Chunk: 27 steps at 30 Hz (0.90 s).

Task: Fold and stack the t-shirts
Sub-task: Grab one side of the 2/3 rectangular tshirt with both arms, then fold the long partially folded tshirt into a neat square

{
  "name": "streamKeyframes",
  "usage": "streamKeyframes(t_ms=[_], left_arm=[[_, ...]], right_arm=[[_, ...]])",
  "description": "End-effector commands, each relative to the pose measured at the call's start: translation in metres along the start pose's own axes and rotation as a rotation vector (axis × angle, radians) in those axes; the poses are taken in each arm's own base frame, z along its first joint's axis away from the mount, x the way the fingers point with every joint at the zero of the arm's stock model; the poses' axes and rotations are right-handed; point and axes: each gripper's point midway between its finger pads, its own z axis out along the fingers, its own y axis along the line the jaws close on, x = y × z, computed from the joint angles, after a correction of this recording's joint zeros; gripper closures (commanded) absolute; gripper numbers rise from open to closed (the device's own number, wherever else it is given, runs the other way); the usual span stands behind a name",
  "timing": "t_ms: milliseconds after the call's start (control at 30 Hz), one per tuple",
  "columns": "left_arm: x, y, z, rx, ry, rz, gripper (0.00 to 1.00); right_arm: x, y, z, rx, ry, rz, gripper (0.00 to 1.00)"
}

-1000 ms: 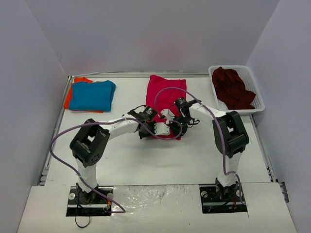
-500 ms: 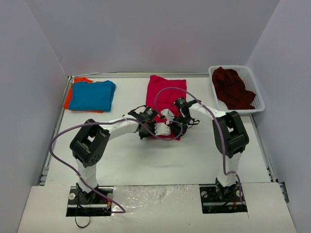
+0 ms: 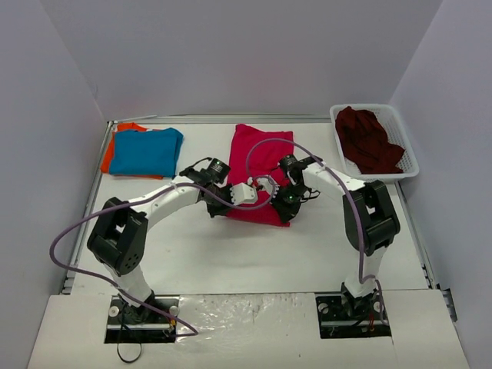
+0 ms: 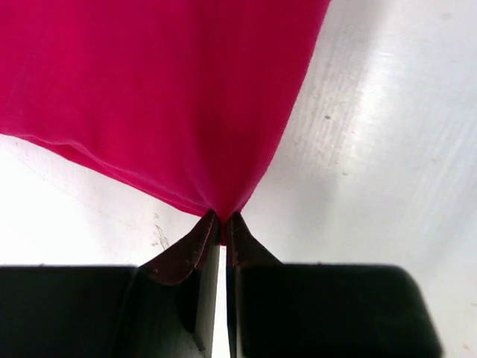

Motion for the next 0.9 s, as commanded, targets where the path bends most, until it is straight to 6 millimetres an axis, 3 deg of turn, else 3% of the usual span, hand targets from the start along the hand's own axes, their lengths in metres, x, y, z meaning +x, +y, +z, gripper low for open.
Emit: streamKeyframes(t_ms=[0,267,500,600,733,867], left_arm=[[-0.009,-0.018,-0.032,0.067,-0.05,-0.027,0.98],[-0.011,-0.063,-0.072,0.22,-0.089,0.032,0.98],[-0.014,-0.112,-0.116,0.415,-0.141,0.095,0.98],[-0.021,-0.122,-0.133,0.46,-0.171,0.131,0.98],[-0.022,-0.132,-0.147,0.5,-0.169,0.138,0.98],[-0.027,-0.126,-0.157,0.455,-0.177,0.145,0.98]], right_arm=[[0.013,0.03,-0.03,-0.052,0.019,0.002,1.0],[0.011,0.06,-0.063,-0.091,-0.009,-0.049,1.0],[0.013,0.103,-0.095,-0.18,-0.006,-0.123,1.0],[0.009,0.115,-0.107,-0.205,-0.024,-0.147,1.0],[0.003,0.116,-0.115,-0.162,-0.029,-0.178,1.0],[-0.007,0.107,-0.12,-0.128,-0.033,-0.194,1.0]])
